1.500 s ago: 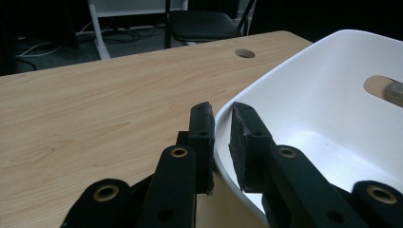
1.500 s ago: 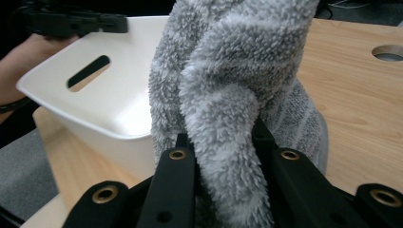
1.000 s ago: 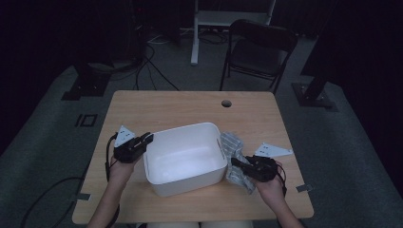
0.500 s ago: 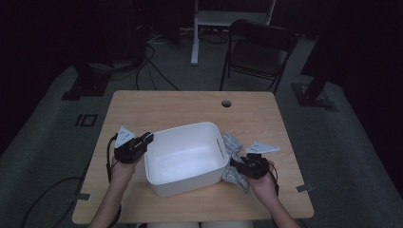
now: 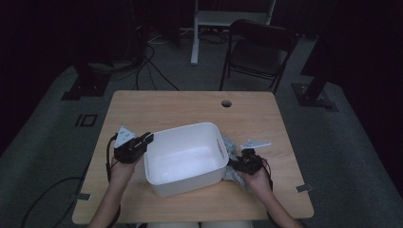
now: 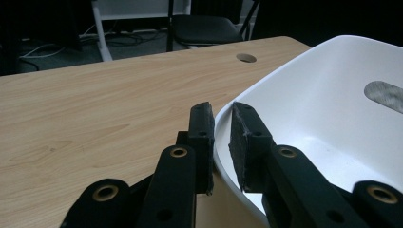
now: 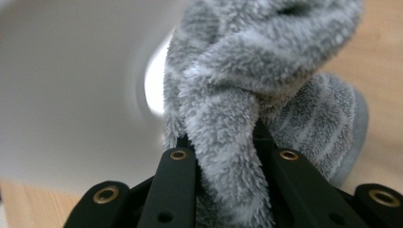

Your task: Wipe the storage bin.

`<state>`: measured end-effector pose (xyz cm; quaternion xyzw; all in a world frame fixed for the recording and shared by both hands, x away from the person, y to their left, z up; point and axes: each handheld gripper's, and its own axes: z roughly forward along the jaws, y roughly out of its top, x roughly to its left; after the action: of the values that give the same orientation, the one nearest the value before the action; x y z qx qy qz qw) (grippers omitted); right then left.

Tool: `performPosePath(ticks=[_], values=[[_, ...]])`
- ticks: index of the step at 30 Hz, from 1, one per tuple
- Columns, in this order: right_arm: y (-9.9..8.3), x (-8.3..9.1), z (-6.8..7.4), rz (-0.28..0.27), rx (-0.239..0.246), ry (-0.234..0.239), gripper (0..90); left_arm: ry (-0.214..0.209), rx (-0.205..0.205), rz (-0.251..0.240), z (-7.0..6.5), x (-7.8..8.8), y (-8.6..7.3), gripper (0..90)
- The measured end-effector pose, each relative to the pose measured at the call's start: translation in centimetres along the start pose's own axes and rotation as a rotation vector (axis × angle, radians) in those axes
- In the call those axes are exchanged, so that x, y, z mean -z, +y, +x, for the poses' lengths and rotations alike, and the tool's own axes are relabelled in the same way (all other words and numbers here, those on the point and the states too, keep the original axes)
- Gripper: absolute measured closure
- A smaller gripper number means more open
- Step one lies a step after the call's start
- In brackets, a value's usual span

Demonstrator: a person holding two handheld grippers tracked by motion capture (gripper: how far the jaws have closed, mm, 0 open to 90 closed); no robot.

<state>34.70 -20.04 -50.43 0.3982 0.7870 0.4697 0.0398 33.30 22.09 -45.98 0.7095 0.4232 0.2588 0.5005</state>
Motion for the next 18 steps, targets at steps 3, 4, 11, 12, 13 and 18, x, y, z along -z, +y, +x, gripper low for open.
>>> performPosePath(ticks=[3, 4, 11, 12, 13, 18], values=[[0.8, -0.1, -0.5, -0.029, -0.001, 0.021, 78.5, 0.005, -0.003, 0.0, -0.1, 0.0, 0.0, 79.1], [1.0, -0.2, -0.6, -0.029, 0.006, 0.018, 78.5, 0.007, -0.002, -0.001, -0.1, 0.0, 0.0, 79.1], [1.2, -1.8, -1.4, 0.0, -0.004, 0.008, 78.7, 0.019, 0.004, -0.003, -0.2, 0.0, 0.0, 79.0], [1.1, -2.2, -1.7, 0.012, -0.01, 0.011, 78.8, 0.019, 0.006, -0.006, -0.2, 0.0, 0.0, 79.0], [1.0, -2.4, -1.9, 0.016, -0.021, 0.015, 78.7, 0.021, 0.007, -0.007, -0.2, 0.0, -0.1, 79.0], [0.6, -3.8, -2.9, 0.044, -0.036, 0.027, 78.7, 0.024, 0.004, -0.006, -0.3, 0.0, 0.0, 79.1]])
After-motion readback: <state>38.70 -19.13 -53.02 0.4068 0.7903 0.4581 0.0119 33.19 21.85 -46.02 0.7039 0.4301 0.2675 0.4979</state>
